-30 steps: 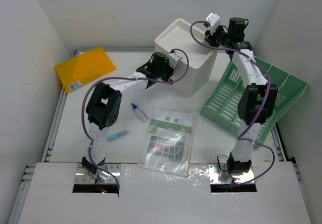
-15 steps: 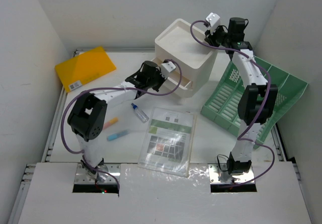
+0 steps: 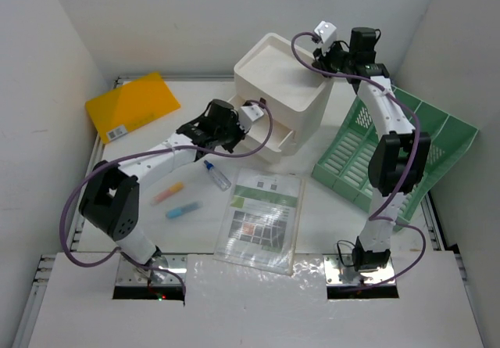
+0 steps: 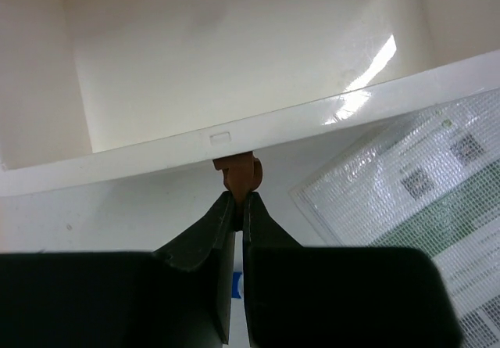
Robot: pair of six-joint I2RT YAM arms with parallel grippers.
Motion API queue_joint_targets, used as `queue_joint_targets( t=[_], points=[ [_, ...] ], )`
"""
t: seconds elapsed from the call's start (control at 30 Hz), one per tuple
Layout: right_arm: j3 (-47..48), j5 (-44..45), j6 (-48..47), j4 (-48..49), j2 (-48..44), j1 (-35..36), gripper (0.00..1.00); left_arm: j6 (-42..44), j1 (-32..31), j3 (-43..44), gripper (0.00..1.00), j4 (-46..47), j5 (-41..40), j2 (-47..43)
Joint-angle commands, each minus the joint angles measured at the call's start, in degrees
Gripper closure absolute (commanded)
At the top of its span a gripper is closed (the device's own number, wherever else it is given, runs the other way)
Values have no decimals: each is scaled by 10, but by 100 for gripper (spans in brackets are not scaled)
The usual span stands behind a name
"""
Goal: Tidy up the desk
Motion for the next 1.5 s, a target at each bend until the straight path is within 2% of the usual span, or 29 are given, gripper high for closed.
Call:
queue_joint_targets(
  t=[0.0, 0.03, 0.07, 0.1, 0.13, 0.17, 0.2, 0.23, 0.27, 0.43, 0.53, 0.63, 0.7, 0.73, 0.77, 0.8, 0.83, 0.87, 0.9, 0.93, 1.0, 1.03, 1.07, 1.1, 1.2, 1.27, 1.33, 1.37, 1.47],
  points=[
    [0, 12, 25, -80, 17, 4, 94, -8, 2, 23, 100, -61, -1, -45],
    [5, 13, 30, -82, 19, 4, 87, -10, 3, 33, 90, -75, -1, -43],
    [19, 13, 39, -91, 23, 4, 85, -11, 2, 53, 66, -98, -1, -40],
    [27, 15, 43, -95, 26, 4, 82, -11, 3, 61, 57, -108, -1, -39],
    [32, 19, 49, -96, 28, 4, 72, -11, 3, 69, 46, -115, -3, -41],
    [36, 25, 53, -96, 28, 4, 67, -11, 2, 83, 29, -123, -6, -42],
    [40, 36, 59, -95, 28, 5, 54, -11, 3, 89, 22, -138, -11, -47],
    [41, 42, 62, -92, 27, 4, 48, -10, 3, 94, 6, -144, -15, -51],
    [44, 49, 64, -91, 24, 4, 43, -9, 3, 105, 4, -159, -18, -59],
    [49, 81, 104, -64, 1, 4, 23, -4, 3, 164, 0, -218, -30, -87],
    [42, 89, 205, -25, -38, 6, 22, -3, 4, 191, 1, -245, -47, -117],
    [-1, 97, 281, 5, -104, 24, 24, -1, 54, 189, 0, -248, -59, -176],
    [-36, 110, 286, 16, -146, 73, 26, 1, 154, 183, 0, -243, -20, -198],
    [-53, 147, 258, 16, -188, 103, 26, 3, 195, 170, 0, -241, -2, -217],
    [-88, 170, 232, 13, -207, 134, 25, 6, 268, 161, 0, -240, 28, -225],
    [-103, 188, 206, 1, -221, 204, 24, 20, 298, 139, 0, -243, 40, -232],
    [-121, 204, 168, -8, -239, 238, 24, 28, 354, 127, 0, -252, 56, -246],
    [-128, 197, 158, -17, -245, 265, 24, 46, 383, 115, 1, -258, 91, -252],
    [-138, 181, 154, -29, -249, 307, 24, 58, 408, 89, 0, -265, 111, -258],
    [-165, 157, 153, -29, -258, 322, 24, 70, 463, 76, 1, -279, 132, -266],
    [-224, 57, 125, -15, -264, 358, 28, 118, 515, 40, 1, -301, 176, -266],
    [-248, 11, 97, -15, -263, 373, 29, 133, 566, 29, 2, -306, 187, -263],
    [-266, -60, 59, -21, -259, 392, 28, 154, 595, 20, 3, -311, 212, -259],
    [-290, -75, -21, -53, -251, 438, 26, 165, 652, 11, 3, -324, 228, -249],
    [-266, -45, -96, -136, -174, 524, 24, 197, 720, 12, 5, -360, 285, -226],
    [-211, -50, -86, -149, -91, 546, 24, 201, 741, 9, 6, -364, 293, -221],
    [-168, -53, -53, -119, -34, 550, 23, 199, 742, -10, 6, -354, 298, -225],
    [-150, -53, -42, -110, 23, 554, 23, 193, 741, -23, 6, -352, 306, -227],
    [-49, -48, -33, -139, 109, 573, 23, 192, 741, -40, 6, -347, 304, -235]
  ],
)
